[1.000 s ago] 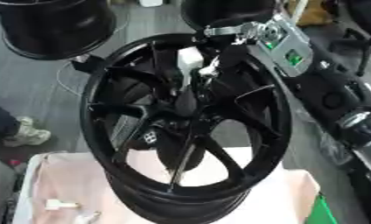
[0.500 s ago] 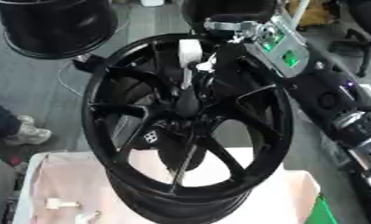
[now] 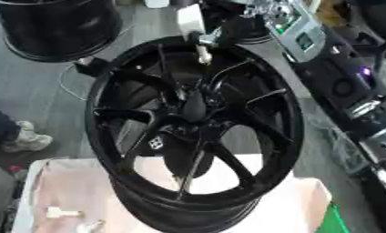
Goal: Pull the pin out of the wheel hub.
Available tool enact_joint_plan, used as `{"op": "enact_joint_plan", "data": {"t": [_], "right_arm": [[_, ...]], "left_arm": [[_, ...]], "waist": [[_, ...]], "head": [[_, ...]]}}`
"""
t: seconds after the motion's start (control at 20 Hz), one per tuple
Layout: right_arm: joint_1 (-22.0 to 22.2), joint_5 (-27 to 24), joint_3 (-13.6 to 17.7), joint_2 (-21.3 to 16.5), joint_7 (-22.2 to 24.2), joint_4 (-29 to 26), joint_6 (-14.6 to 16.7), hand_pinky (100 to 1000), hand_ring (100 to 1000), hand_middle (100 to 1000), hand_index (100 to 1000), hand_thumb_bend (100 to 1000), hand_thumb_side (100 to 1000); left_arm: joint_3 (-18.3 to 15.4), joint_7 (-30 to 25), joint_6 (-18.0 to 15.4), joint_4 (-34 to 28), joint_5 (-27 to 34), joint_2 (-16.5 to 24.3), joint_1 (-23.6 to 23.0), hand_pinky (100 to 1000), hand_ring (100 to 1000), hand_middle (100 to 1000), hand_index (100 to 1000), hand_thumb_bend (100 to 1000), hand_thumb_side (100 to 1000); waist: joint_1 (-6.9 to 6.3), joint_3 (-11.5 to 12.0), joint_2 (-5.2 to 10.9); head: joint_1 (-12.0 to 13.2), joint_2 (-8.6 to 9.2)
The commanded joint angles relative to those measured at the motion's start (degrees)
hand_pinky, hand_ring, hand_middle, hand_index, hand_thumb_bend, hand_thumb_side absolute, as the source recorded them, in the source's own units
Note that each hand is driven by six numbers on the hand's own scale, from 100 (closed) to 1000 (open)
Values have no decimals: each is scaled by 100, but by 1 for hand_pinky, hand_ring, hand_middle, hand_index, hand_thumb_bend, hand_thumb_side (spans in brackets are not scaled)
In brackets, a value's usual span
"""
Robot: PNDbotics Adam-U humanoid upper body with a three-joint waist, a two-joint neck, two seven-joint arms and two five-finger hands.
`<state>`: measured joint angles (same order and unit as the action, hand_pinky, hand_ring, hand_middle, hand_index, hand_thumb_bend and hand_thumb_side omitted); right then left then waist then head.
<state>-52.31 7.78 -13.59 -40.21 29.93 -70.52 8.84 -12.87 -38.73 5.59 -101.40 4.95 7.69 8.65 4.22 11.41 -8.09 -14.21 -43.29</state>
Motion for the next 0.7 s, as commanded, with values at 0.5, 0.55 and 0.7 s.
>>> {"op": "enact_joint_plan", "data": {"t": [0.5,0.55,0.7], "right_arm": [[283,-518,1617,-1770,-963,128,-247,286,299,396,487,150,185],[414,-549,1766,-1918,-1054,213,-283,289,298,390,482,141,181],[844,-759,2215,-2367,-1330,587,-491,294,299,392,487,117,173]], "left_arm": [[-107,111,49,-21,-48,292,-121,729,689,672,837,140,1000],[-127,131,54,-22,-52,286,-129,730,689,672,838,140,1000],[-222,218,57,-39,-60,249,-158,730,689,672,838,141,1000]], "waist": [[117,-486,300],[111,-525,295],[60,-723,259]], "head": [[82,-83],[80,-83],[155,-83]]}}
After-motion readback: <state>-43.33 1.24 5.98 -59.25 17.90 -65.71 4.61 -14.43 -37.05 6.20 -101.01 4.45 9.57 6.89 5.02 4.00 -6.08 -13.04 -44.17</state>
